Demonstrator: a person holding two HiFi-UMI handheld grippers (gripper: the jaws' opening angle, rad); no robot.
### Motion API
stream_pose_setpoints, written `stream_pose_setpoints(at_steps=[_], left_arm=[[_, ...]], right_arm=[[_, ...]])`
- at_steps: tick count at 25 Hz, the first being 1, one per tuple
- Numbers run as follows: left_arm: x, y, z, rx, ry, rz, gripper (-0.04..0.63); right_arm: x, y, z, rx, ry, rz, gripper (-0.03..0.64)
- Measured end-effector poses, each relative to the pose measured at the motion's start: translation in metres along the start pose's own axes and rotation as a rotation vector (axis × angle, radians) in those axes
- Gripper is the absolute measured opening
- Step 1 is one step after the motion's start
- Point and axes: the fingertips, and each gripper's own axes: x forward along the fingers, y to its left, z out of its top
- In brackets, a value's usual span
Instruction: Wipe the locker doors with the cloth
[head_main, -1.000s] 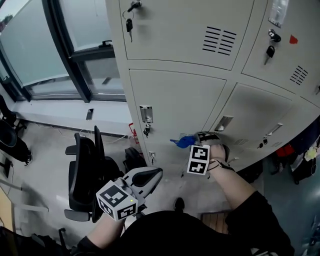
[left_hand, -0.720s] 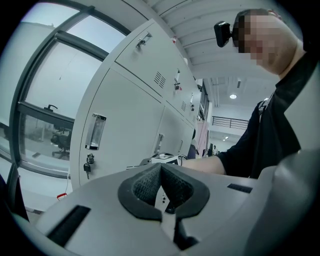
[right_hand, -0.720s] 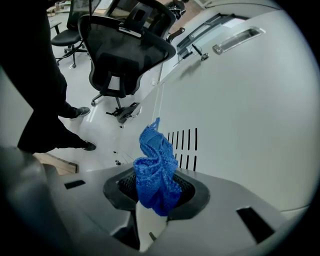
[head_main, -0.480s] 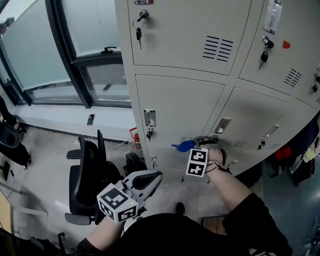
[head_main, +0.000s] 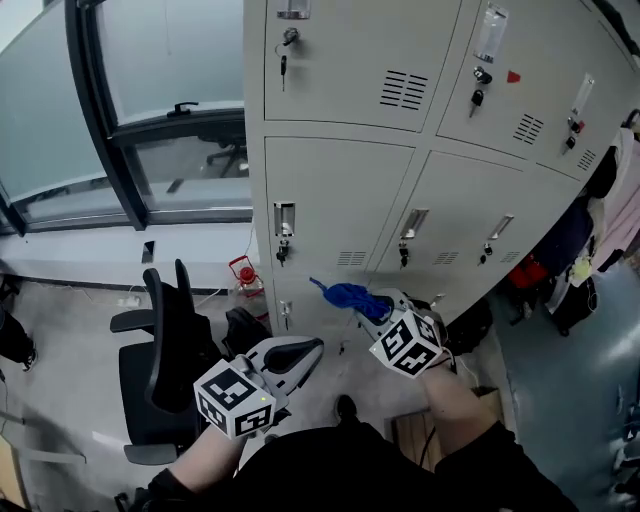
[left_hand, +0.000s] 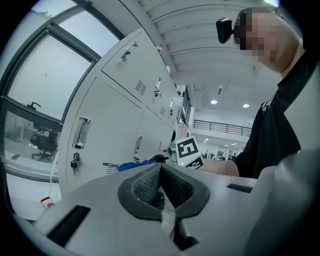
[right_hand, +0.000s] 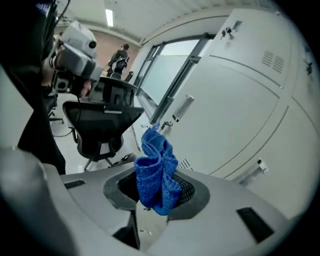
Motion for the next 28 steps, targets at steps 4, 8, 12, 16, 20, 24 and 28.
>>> stream_pose_setpoints(at_steps=[4, 8, 12, 16, 20, 24, 28], left_arm=[[-0.002, -0.025, -0.012, -0.021, -0.006, -0.071, 0.008], [0.002, -0.057, -0.015, -0.011, -0.013, -0.093, 0.008], [0.017, -0.094, -0.021, 0.012, -0.004, -0.08, 0.008], [0.05, -0.134, -0.031, 0.014, 0.011, -0.025, 0.008], [0.088, -0.179, -0.033, 0.037, 0.004, 0.038, 0.008], [0.104, -0.218, -0.034, 0.07, -0.007, 0.081, 0.008], [0.105, -0.244, -0.026, 0.124, 0.001, 0.068, 0.008]], right_arm=[[-0.039, 0.033, 0.003, 0.137, -0.082, -0.037, 0.103], [-0.08, 0.056, 0.007, 0.305, -0.237, 0.0, 0.103], [-0.127, 0.064, 0.001, 0.438, -0.399, 0.058, 0.103], [-0.184, 0.06, -0.025, 0.54, -0.532, 0.101, 0.103], [-0.233, 0.055, -0.059, 0.569, -0.614, 0.125, 0.103], [-0.26, 0.063, -0.083, 0.618, -0.653, 0.157, 0.103], [-0.289, 0.068, -0.079, 0.588, -0.709, 0.124, 0.103]])
